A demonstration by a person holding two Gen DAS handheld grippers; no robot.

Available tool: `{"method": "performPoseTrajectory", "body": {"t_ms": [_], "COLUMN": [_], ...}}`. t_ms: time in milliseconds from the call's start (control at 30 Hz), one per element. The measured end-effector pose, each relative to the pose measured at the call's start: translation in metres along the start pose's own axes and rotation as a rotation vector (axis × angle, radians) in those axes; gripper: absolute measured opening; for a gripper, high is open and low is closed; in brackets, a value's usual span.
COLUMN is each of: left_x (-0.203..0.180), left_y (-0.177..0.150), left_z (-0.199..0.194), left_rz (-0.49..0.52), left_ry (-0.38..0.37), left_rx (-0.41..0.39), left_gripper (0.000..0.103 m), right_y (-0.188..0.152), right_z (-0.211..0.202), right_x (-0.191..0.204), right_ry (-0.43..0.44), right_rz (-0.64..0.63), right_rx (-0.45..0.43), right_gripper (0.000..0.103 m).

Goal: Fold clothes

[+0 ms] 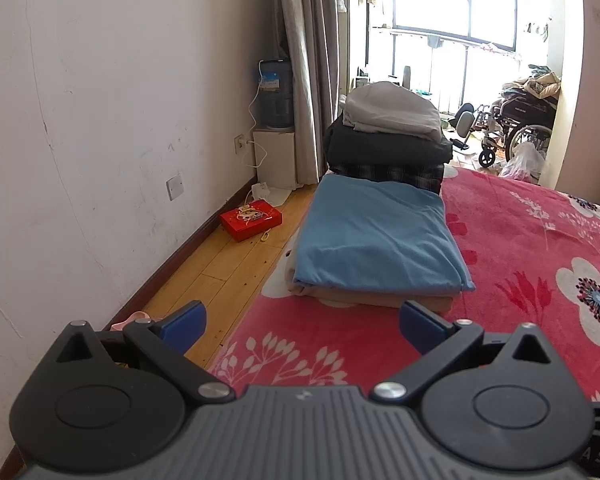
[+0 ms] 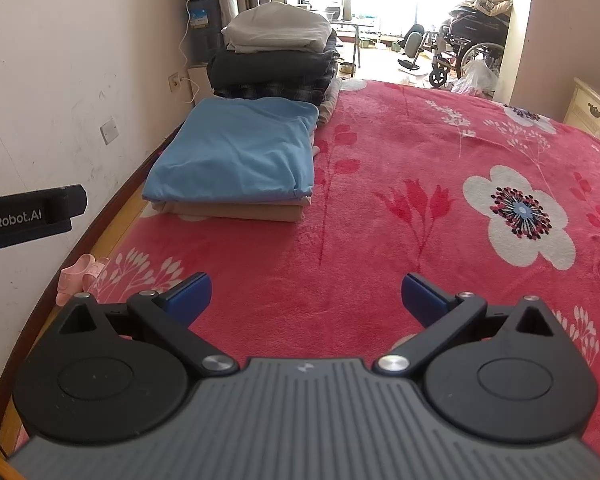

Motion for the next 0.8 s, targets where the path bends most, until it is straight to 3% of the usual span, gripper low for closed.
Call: {"method": "performPoseTrajectory", "body": {"t_ms": [800], "left_x": [0.0040], "left_y": [-0.0011], "left_z": [0.0028], "left_rz": [0.006], "left_ry": [-0.003], "left_rx": [0.006], "left_gripper": [0.103], "right_y": [-0.0014], "right_z": [0.0007], "right_x": [0.0037], "right_ry": [-0.001], "right_rz": [-0.013], "right_rx": [0.012], "right_gripper": [0.102]}}
Point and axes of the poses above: each gripper's, at about its wrist camera, not at the fingertips, and z roughly the way its jaws point, x to its left, y to its top, the point moved 6 cm from there along z, roughly the way its jaws point, and after that the axes turned 7 degrees about -y, right-handed, at the moved point
